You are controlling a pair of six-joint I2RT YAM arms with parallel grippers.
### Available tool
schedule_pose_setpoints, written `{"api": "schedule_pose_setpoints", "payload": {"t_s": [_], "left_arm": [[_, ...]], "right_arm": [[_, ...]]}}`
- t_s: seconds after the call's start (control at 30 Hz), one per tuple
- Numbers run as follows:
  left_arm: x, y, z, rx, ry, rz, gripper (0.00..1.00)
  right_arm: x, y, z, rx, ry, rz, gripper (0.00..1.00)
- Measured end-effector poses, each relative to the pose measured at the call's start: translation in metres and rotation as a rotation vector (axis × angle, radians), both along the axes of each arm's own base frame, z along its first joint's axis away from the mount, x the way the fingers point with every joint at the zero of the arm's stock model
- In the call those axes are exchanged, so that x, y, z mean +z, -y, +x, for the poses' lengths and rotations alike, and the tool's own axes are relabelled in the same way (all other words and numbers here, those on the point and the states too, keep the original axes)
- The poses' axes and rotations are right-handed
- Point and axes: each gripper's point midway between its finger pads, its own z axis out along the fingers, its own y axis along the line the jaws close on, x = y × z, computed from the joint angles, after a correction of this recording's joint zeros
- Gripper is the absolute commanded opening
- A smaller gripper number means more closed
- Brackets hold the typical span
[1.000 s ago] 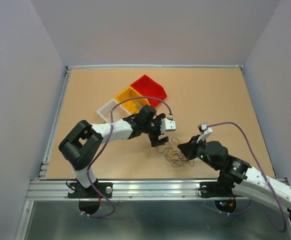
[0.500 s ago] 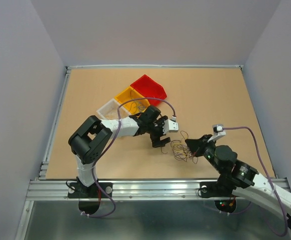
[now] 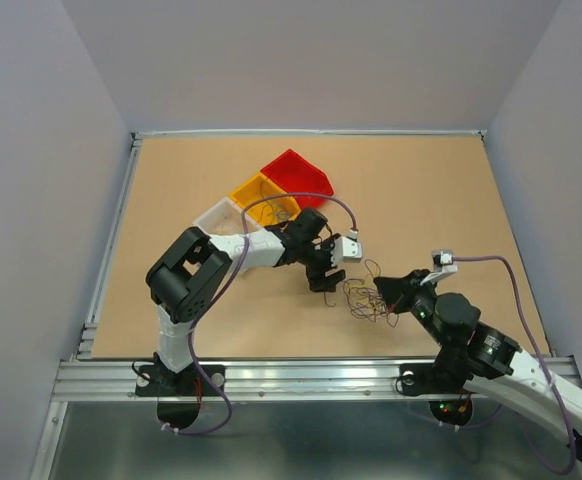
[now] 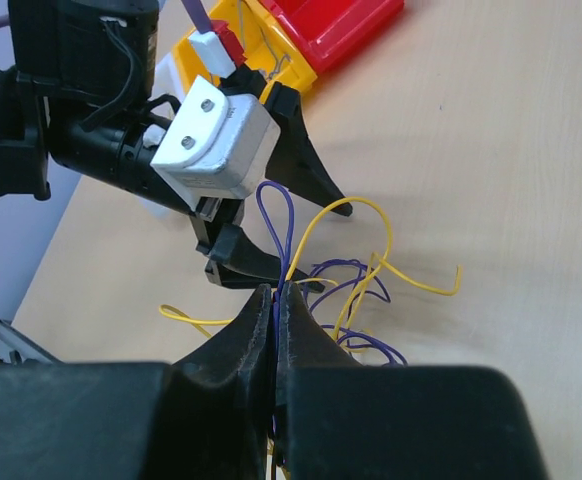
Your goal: Untangle the cables
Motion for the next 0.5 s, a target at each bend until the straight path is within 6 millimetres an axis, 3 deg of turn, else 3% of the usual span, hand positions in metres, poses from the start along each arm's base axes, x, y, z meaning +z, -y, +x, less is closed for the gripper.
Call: {"api": "schedule_pose_setpoints", "payload": {"t_s": [0.23, 0.33, 0.37, 0.43, 0.47, 0.5], "left_arm": [[-0.008, 0.015, -0.002, -0.019, -0.001, 0.008, 0.75], [-0.008, 0.023, -0.004, -0.032, 0.0, 0.004, 0.55], [-0.009, 0.025, -0.005, -0.035, -0.002, 0.003, 0.36], [-0.009, 0.03, -0.004, -0.034, -0.002, 0.002, 0.18], [-0.01, 0.031, -0.002, -0.035, 0.004, 0.004, 0.02], [-0.01, 0.034, -0.001, -0.035, 0.006, 0.0, 0.0]], "right_arm": [[0.005, 0.004, -0.001, -0.008, 0.016, 0.02, 0.01], [0.007, 0.005, -0.001, -0.012, 0.022, 0.027, 0.01], [0.008, 0.005, -0.001, -0.012, 0.024, 0.03, 0.01], [0.009, 0.006, -0.001, -0.014, 0.027, 0.034, 0.0], [0.009, 0.006, -0.001, -0.015, 0.028, 0.035, 0.0], [0.01, 0.007, -0.002, -0.015, 0.029, 0.036, 0.01]]}}
